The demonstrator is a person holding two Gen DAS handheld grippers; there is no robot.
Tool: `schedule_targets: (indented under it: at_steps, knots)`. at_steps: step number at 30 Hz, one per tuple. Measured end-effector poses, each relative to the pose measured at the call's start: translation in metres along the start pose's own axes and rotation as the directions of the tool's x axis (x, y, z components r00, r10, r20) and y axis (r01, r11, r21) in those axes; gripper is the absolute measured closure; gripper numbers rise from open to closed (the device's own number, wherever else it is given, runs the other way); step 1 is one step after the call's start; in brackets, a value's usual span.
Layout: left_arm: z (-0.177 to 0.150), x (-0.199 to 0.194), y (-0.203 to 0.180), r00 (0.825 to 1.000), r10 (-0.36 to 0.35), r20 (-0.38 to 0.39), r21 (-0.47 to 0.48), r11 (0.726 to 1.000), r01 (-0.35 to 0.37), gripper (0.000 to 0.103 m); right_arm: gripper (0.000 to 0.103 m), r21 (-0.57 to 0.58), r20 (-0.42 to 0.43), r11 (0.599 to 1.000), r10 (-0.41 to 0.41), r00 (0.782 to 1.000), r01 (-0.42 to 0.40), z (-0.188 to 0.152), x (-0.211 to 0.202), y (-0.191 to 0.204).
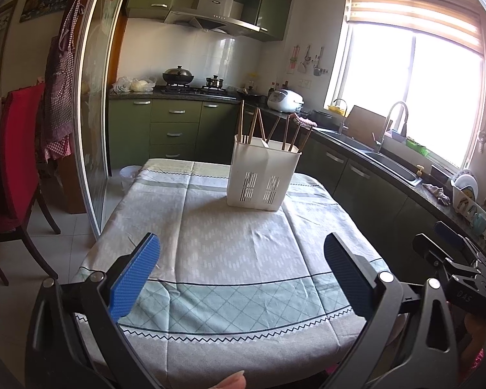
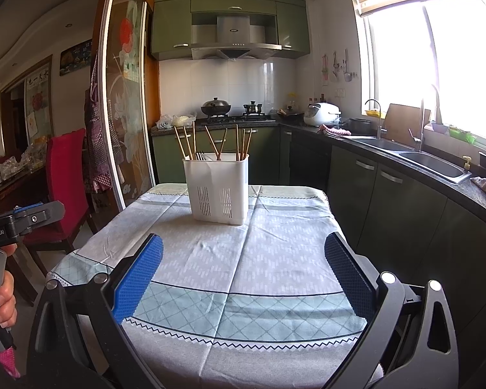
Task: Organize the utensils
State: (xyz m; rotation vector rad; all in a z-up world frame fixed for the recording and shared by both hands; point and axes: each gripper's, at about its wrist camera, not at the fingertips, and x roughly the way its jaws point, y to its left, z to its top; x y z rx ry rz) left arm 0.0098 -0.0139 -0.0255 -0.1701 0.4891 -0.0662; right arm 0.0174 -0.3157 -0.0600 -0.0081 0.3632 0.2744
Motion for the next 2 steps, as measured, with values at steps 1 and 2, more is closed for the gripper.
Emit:
schedule_targets:
  at_steps: [1, 2]
  knots:
    - [-0.0002, 0.0009, 0.0004, 1.0, 0.003, -0.001, 0.002, 1.0, -0.003, 0.007, 0.005, 0.001, -0.002, 1.0, 0.0, 1.0, 0.0, -0.0006, 0.0013, 0.0001]
    - [-0.0004, 0.0018, 0.0006, 1.0, 0.003, -0.003, 0.002, 1.0, -0.003, 0.007, 0.005, 0.003, -0.004, 1.0, 0.0, 1.0, 0.0, -0.0016, 0.0028, -0.0007]
